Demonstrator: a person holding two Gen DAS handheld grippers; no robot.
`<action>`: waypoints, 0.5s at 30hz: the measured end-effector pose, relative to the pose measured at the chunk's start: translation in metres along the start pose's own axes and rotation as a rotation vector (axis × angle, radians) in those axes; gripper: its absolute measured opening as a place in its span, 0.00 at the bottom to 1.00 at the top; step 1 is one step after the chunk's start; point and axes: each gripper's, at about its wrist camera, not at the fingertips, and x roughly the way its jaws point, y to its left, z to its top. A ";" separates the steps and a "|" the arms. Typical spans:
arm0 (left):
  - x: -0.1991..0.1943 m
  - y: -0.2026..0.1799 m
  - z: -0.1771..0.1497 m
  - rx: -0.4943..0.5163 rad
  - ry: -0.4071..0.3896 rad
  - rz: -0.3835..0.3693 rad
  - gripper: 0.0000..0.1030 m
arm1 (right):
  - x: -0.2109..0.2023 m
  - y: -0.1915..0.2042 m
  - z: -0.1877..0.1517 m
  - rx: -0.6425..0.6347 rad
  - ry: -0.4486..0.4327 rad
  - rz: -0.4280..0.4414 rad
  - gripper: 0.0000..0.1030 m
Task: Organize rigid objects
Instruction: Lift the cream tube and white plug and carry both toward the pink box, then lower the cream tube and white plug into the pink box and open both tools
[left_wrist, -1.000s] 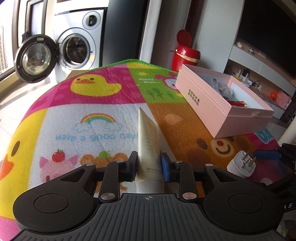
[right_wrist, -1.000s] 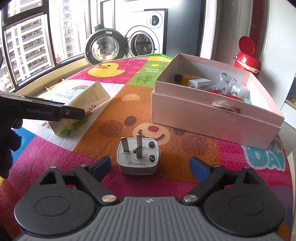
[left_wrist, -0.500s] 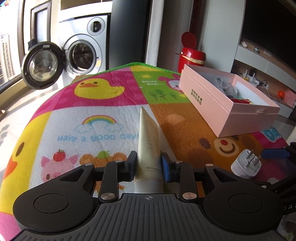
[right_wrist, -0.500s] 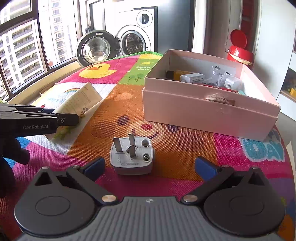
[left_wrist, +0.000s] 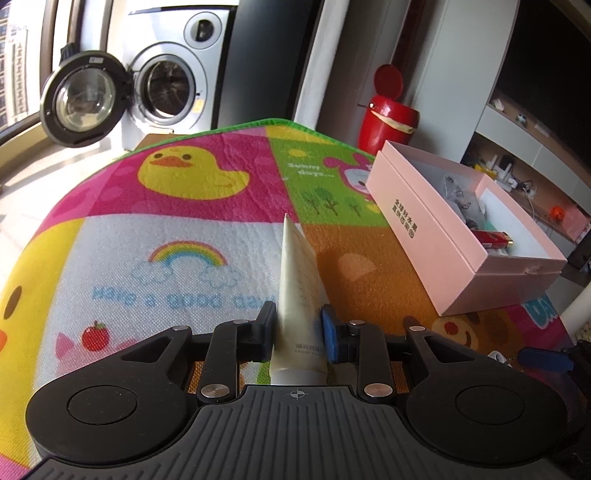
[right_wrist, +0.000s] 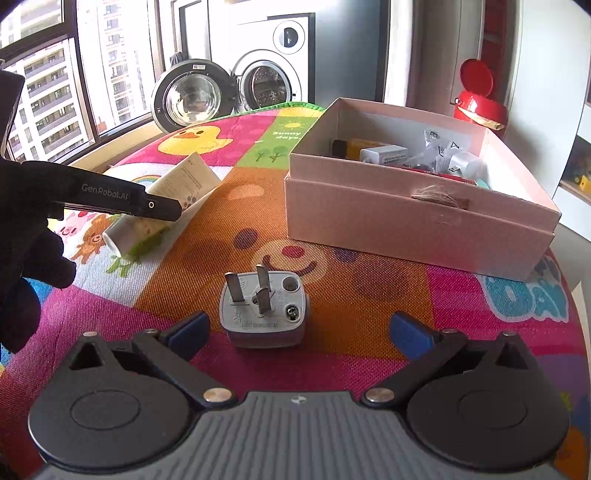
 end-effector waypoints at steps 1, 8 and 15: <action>-0.001 0.000 -0.002 0.002 -0.010 -0.003 0.29 | 0.000 0.000 0.000 -0.002 0.001 0.000 1.00; -0.020 -0.004 -0.019 0.055 -0.011 -0.034 0.29 | 0.000 0.002 0.005 -0.041 -0.003 0.025 0.95; -0.046 -0.019 -0.043 0.164 0.021 -0.057 0.29 | -0.003 0.009 0.018 -0.108 0.010 0.072 0.46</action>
